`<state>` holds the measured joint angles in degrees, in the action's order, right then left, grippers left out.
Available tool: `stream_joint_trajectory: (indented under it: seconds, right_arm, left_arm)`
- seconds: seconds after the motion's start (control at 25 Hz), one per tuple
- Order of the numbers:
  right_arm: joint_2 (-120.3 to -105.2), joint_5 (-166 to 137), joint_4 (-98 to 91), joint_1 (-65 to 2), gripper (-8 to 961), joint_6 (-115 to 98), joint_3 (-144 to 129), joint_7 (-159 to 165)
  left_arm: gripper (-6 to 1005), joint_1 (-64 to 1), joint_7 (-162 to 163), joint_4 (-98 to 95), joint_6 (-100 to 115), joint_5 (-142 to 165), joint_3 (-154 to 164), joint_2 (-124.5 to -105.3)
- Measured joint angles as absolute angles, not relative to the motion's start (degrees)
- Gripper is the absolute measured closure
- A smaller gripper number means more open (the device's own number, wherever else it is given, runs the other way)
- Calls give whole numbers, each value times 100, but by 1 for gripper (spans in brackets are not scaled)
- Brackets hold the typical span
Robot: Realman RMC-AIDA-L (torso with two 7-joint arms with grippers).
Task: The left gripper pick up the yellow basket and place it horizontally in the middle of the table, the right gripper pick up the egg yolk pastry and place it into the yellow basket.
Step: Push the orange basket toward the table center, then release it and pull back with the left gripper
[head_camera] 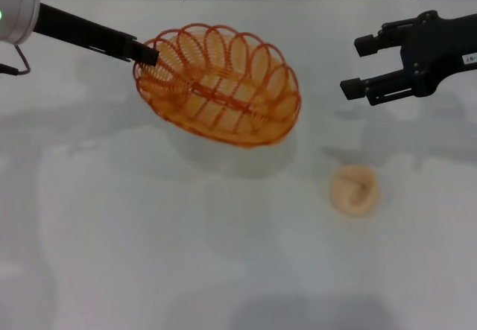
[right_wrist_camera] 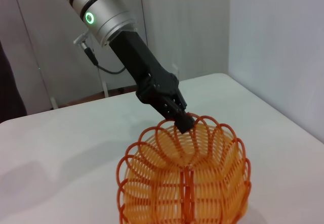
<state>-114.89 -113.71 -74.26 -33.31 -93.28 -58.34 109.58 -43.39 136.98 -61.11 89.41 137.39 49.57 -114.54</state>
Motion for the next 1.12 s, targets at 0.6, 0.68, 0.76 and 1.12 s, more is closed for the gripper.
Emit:
stream_joint_trajectory:
  seconds: [0.6,0.68,0.76,1.12]
  right_arm:
    - [-11486,-11374,-7637,-3326,185,-9453,-5812,11060]
    - [-11482,-11381,-7667,-3325,185,-9476,-5809,11094]
    - [-11481,-11385,-7669,-3328,185,-9482,-5809,11096]
    - [-11478,-11387,-7705,-3362,184,-9484,-5809,11106]
  left_arm:
    - [932,-4122,15079,-6053,9179,13780,5009,-11483]
    - [932,-4101,15168,-6049,9201,13822,5009,-11502]
    - [932,-4079,15246,-6021,9209,13844,5011,-11534]
    - [931,-4093,15365,-5561,9039,13877,5019,-11634]
